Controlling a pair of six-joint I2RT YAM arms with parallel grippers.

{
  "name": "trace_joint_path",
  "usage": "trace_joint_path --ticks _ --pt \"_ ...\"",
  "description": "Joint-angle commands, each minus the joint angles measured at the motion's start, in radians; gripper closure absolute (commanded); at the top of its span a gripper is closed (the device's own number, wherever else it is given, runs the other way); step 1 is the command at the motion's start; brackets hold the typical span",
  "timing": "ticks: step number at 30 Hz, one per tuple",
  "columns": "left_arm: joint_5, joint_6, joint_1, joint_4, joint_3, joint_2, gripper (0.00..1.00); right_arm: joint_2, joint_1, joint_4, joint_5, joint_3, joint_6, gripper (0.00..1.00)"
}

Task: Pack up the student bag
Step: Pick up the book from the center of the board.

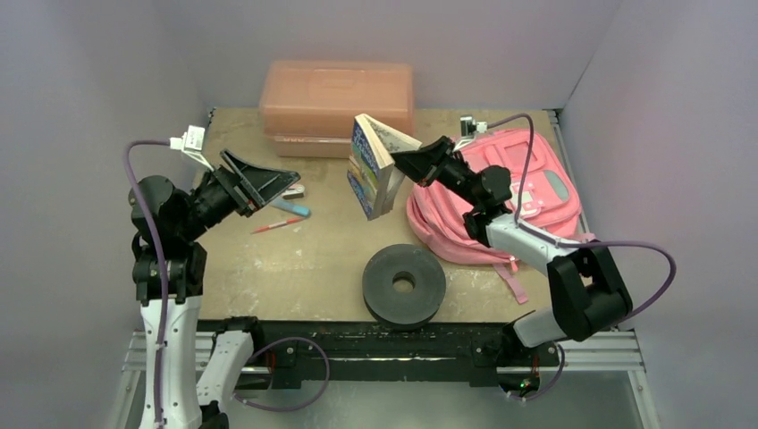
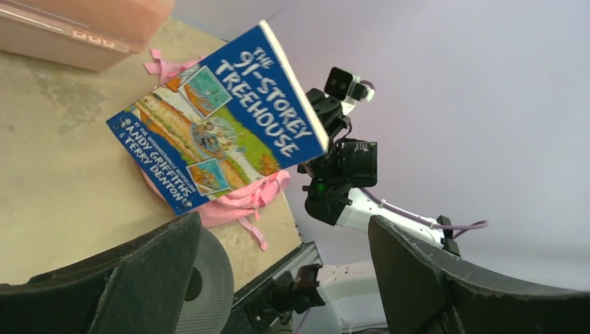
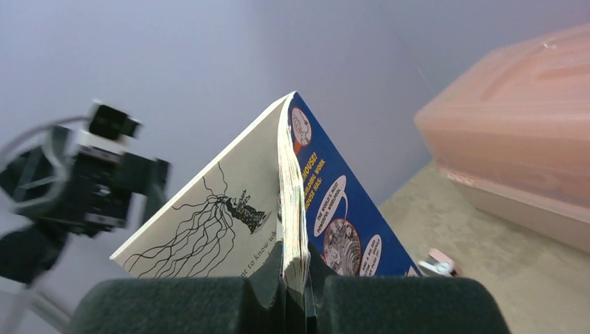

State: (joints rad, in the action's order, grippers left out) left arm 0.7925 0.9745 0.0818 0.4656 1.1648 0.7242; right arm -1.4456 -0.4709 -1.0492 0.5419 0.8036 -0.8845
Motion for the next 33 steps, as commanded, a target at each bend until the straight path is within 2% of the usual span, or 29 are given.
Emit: trace_joint_path --ticks 1,5,10,13,20,23,27,30,33 --pt "0.115 0.184 -0.004 -0.323 -0.130 0.043 0.10 -0.002 0.032 -0.425 0.037 0.002 -0.395 1.00" --pt "0.121 0.296 -0.098 -0.589 -0.229 0.081 0.08 -0.044 0.038 -0.580 -0.015 0.025 -0.643 1.00" --pt "0.035 0.294 -0.227 -0.693 -0.274 0.099 0.07 -0.061 0.037 -0.637 -0.137 0.064 -0.897 1.00" --pt "-0.032 0.291 -0.259 -0.729 -0.297 0.083 0.07 -0.062 0.037 -0.661 -0.197 0.087 -0.999 1.00" --pt "-0.223 0.348 -0.310 -0.731 -0.362 0.036 0.05 -0.049 0.036 -0.655 -0.312 0.147 -1.133 1.00" --pt "-0.255 0.403 -0.333 -0.819 -0.367 0.072 0.02 -0.060 0.037 -0.633 -0.348 0.188 -1.199 1.00" --pt "-0.279 0.485 -0.422 -1.091 -0.336 0.207 0.00 -0.069 0.035 -0.632 -0.362 0.228 -1.229 1.00" --pt "-0.308 0.493 -0.514 -1.187 -0.263 0.307 0.03 -0.051 0.030 -0.619 -0.388 0.222 -1.238 1.00" --pt "-0.344 0.445 -0.573 -1.198 -0.214 0.350 0.04 -0.044 0.029 -0.635 -0.385 0.212 -1.254 1.00"
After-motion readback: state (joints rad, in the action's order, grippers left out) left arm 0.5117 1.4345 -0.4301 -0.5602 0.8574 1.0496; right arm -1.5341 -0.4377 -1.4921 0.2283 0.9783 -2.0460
